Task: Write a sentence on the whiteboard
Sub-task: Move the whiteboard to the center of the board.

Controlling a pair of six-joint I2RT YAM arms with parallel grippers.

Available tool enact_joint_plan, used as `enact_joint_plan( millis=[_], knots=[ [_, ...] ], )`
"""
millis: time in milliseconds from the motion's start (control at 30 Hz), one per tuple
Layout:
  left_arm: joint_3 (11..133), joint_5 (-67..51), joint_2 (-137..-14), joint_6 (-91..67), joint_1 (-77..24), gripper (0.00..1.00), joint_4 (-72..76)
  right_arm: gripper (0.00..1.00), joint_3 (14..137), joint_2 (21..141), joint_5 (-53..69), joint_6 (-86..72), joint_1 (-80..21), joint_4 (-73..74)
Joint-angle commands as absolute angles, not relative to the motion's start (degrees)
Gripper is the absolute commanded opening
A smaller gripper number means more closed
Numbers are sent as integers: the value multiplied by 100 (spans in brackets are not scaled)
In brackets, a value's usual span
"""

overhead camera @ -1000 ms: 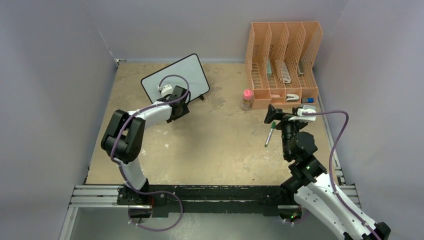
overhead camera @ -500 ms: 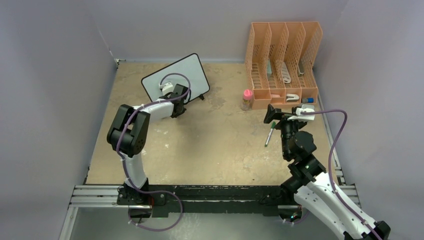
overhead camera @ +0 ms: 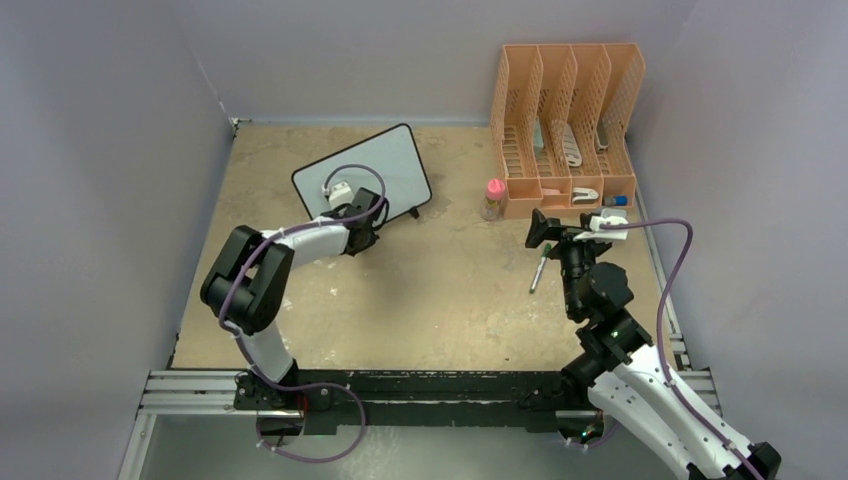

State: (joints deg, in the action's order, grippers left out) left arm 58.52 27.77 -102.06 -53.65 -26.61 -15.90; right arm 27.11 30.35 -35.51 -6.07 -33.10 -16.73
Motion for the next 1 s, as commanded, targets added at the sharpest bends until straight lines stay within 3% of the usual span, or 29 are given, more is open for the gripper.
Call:
enact_joint_plan(
  millis=[0,567,967],
  knots=[
    [5436,2442,-9772,-6026,-3098,0,-2065,99,2874,2925,-3333,-571,-3340,-2003],
    [4871,2625,-9215,-8161,-4834,0,-3562,99,2856,2577,-3080,-789,-3348,-2048],
    [4879,2581,-9219,-8483,-5443,0,-3622,99,2867,2484,-3048,-869,-3341,-1986]
  ],
)
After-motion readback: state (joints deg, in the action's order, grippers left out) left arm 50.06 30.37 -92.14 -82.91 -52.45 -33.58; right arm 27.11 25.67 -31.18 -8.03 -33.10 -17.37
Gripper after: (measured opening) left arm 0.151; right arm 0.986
